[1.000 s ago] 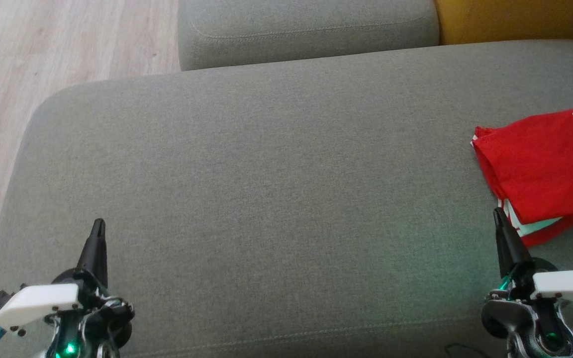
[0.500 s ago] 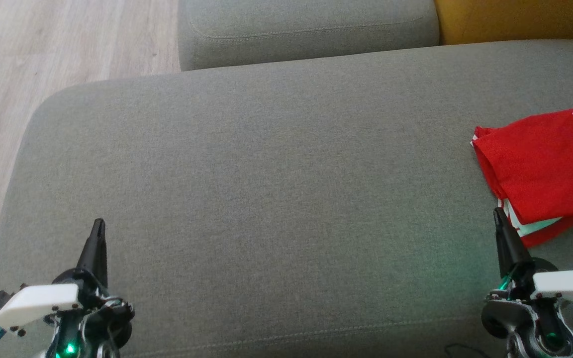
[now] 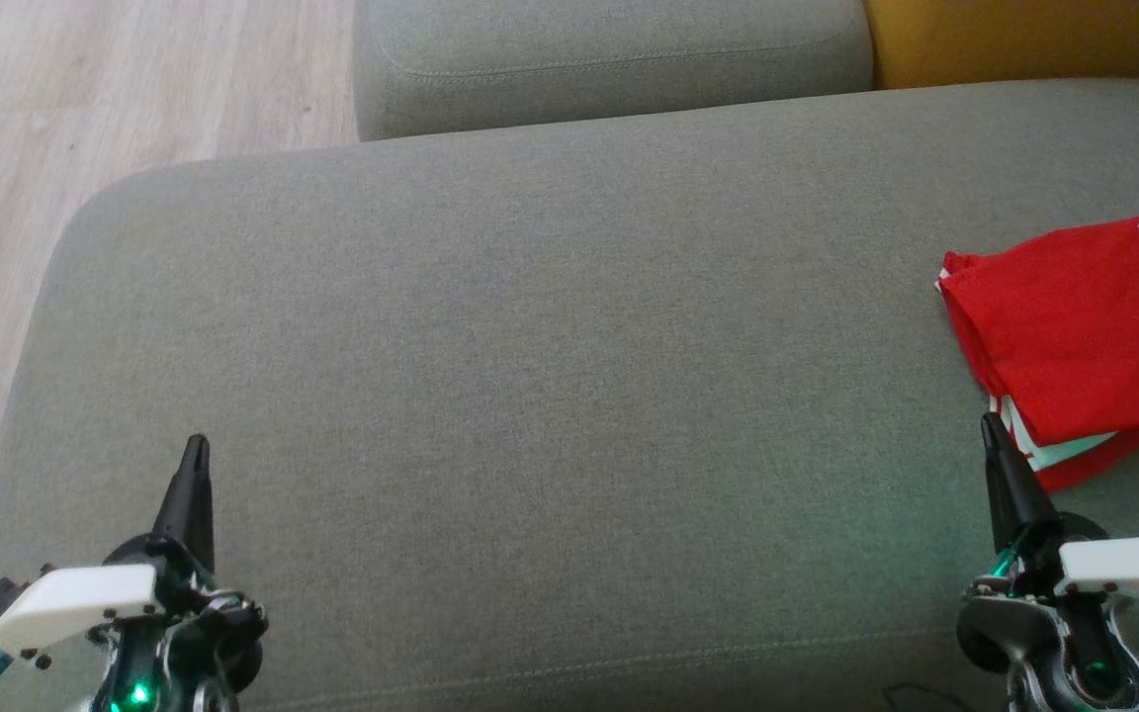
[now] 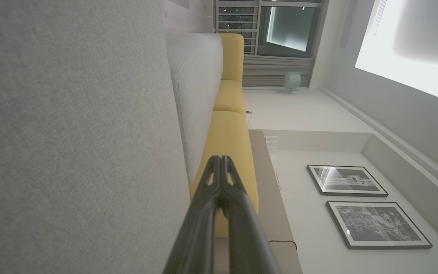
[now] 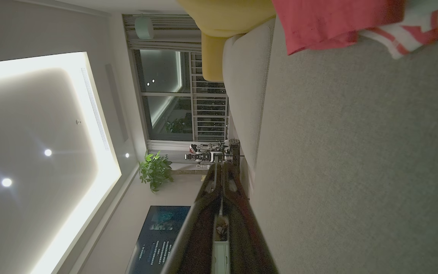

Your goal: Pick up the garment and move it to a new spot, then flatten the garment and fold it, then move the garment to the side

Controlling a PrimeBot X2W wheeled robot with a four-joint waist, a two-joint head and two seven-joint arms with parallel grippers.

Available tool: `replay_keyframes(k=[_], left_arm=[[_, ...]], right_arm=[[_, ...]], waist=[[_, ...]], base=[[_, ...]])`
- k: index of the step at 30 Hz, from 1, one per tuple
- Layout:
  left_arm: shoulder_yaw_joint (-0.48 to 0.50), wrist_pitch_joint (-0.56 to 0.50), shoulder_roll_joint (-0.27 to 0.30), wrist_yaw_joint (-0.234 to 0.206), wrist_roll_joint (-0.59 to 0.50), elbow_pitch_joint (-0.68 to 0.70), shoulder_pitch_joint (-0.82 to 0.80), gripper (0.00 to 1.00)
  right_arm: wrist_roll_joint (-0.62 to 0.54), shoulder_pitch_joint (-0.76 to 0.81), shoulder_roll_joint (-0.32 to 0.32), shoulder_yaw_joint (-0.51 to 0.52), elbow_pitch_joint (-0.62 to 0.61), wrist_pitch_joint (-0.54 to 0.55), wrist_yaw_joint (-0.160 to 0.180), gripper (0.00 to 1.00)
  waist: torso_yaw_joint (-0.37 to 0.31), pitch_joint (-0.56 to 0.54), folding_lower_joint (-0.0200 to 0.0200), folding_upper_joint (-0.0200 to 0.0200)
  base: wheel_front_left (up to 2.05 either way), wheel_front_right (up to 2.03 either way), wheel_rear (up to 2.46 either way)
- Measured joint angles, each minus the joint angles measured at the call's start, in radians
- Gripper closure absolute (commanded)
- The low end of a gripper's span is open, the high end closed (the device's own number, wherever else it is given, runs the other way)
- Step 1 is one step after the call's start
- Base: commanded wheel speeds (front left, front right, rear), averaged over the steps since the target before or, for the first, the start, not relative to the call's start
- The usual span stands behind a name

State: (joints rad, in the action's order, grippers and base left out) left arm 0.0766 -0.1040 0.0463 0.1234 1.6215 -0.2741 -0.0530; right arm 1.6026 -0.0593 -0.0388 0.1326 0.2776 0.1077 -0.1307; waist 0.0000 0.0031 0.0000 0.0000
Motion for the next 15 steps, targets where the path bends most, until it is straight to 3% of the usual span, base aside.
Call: replay_keyframes(k=[15], left_arm=[[0.001, 0.000, -0.001, 0.000, 0.000, 0.000, 0.000, 1.00]], right_arm=[[0.000, 0.000, 0.000, 0.000, 0.000, 0.000, 0.000, 1.00]], waist=[[0.000, 0.000, 0.0000, 0.0000]], base=[[0.00, 0.00, 0.00]])
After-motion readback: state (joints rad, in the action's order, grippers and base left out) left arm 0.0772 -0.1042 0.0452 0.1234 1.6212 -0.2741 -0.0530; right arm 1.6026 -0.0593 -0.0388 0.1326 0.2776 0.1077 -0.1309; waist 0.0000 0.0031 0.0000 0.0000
